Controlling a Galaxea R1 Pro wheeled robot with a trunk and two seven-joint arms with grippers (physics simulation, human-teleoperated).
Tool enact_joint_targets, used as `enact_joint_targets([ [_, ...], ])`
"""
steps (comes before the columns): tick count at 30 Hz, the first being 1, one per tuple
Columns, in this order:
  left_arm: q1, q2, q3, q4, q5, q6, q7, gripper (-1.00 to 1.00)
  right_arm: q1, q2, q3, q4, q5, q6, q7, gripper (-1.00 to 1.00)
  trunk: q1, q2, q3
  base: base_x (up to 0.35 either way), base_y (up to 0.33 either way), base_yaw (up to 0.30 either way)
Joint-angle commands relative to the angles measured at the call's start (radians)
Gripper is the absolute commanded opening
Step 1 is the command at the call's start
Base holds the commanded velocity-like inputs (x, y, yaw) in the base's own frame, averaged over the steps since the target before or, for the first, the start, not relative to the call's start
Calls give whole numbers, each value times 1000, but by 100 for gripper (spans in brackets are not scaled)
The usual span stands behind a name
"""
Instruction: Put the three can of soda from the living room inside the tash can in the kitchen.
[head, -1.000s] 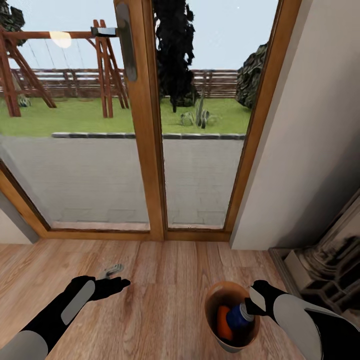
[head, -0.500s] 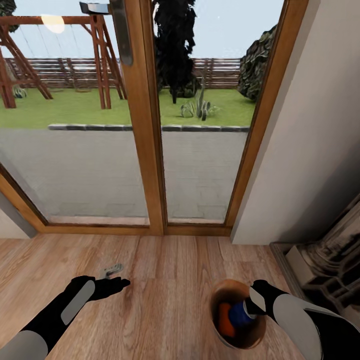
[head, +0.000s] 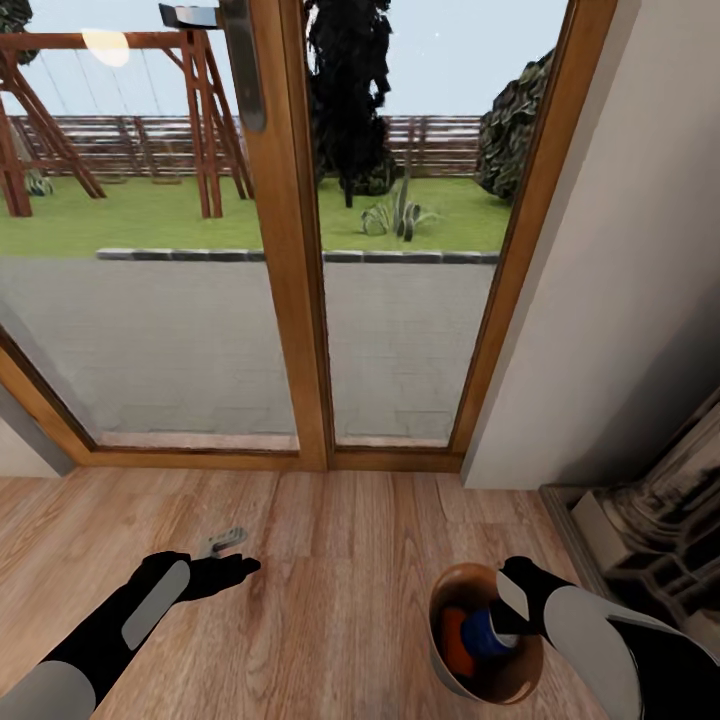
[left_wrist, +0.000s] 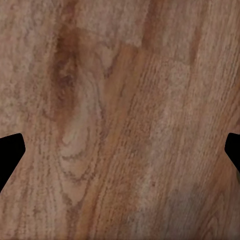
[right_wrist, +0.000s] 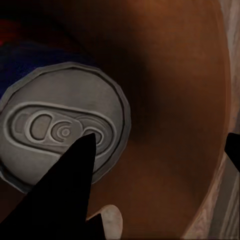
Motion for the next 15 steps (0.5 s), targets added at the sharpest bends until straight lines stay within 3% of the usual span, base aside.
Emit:
enact_joint_targets([
  [1,0,0,0,0,0,0,0,100,0,1,-12,-3,-7,4,1,100,0,0,0,0,0,0],
  [11,-1,0,0,0,3,0,0,100,-3,5,-12,-40,-7,104,0,100,0,0,0,0,0,0],
  [15,0,0,0,0,3,0,0,100,-3,6,-12,-121,-6,192,0,100,0,0,0,0,0,0],
])
